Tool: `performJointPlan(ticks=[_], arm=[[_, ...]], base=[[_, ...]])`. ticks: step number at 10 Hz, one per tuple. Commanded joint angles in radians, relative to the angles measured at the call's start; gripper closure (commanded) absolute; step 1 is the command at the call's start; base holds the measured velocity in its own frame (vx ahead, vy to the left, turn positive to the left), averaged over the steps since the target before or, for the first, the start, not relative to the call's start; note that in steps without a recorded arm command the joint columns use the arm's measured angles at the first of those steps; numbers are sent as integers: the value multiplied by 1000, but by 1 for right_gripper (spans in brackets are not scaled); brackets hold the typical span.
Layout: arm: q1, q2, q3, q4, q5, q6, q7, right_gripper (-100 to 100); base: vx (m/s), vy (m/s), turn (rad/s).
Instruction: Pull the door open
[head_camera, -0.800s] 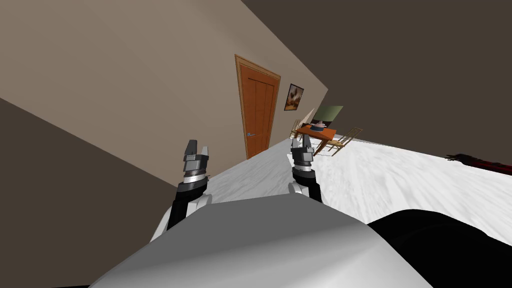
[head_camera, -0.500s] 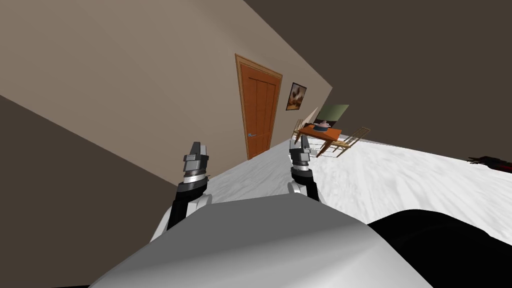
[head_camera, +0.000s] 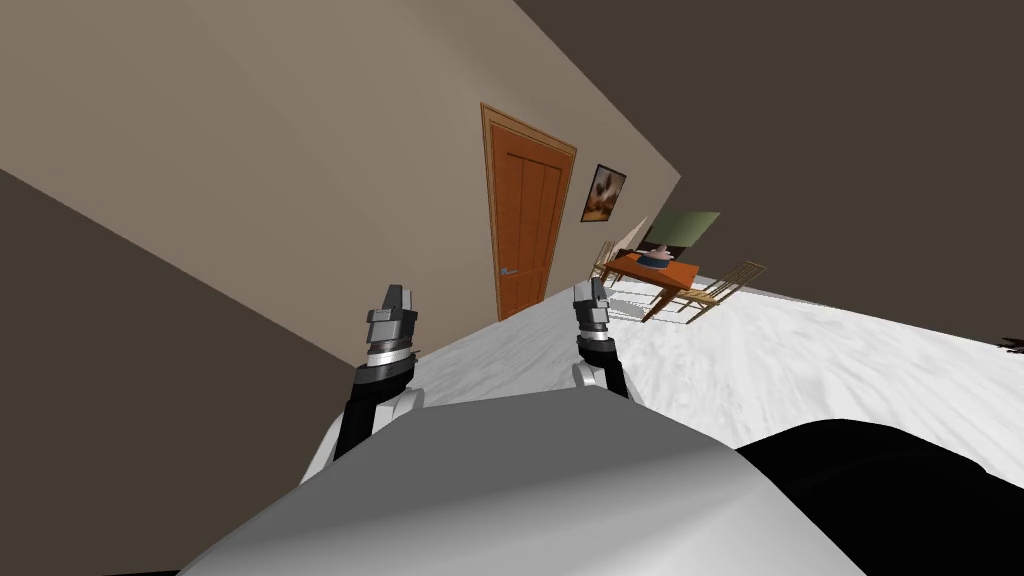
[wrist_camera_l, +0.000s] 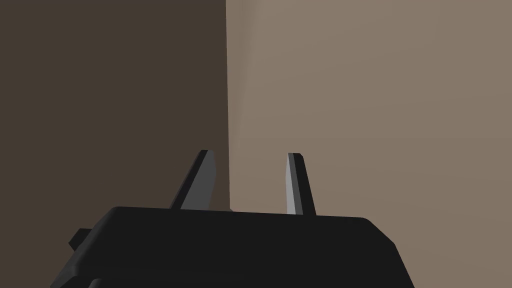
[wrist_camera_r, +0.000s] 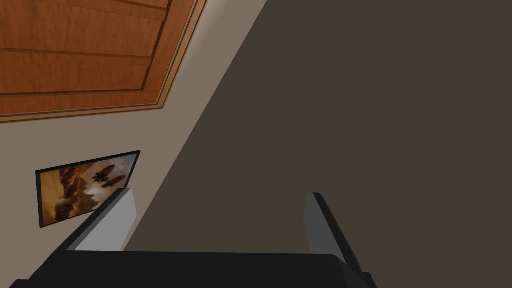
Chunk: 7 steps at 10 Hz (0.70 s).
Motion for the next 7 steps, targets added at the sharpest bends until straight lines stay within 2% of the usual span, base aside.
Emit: performJointPlan(ticks=[1,7], arm=[[-14,-4,-3,31,0,-3,-1,-100],[-68,-22,-19,174,-5,-28,-11,-100]], base=[[81,-24,67],[84,-24,85]])
